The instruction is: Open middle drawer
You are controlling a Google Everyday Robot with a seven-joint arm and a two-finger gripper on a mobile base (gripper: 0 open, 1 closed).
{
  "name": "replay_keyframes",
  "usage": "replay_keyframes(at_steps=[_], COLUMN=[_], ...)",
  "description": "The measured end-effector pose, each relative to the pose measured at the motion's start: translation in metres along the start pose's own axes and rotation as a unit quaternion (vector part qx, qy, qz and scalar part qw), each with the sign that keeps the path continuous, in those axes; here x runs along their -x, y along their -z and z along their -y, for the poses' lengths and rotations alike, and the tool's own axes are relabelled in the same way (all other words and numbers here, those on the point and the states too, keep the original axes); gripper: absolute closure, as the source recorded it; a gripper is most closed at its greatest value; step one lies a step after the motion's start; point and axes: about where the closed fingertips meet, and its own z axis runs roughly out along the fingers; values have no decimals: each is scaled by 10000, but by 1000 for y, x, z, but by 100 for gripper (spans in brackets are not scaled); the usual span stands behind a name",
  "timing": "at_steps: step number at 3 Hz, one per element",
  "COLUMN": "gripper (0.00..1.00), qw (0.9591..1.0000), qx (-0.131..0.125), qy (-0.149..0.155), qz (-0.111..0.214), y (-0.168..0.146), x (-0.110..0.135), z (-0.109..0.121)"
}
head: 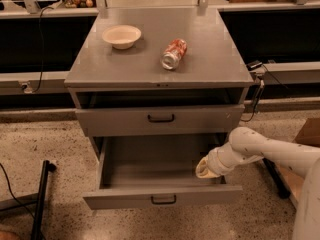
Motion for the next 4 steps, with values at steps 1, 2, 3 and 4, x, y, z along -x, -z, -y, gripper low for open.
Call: replay_keyframes(at_steps=[1, 2, 3, 4], gripper=[100, 100, 100, 100], qw=[9987, 9964, 9930, 9893], qx=[241, 545, 977, 1341], qy=[-430, -609, -612, -540], qz=[-116, -236, -269, -175], y=[-15, -20, -24, -16], x=[1, -3, -10, -14], z=[0, -8, -23, -38])
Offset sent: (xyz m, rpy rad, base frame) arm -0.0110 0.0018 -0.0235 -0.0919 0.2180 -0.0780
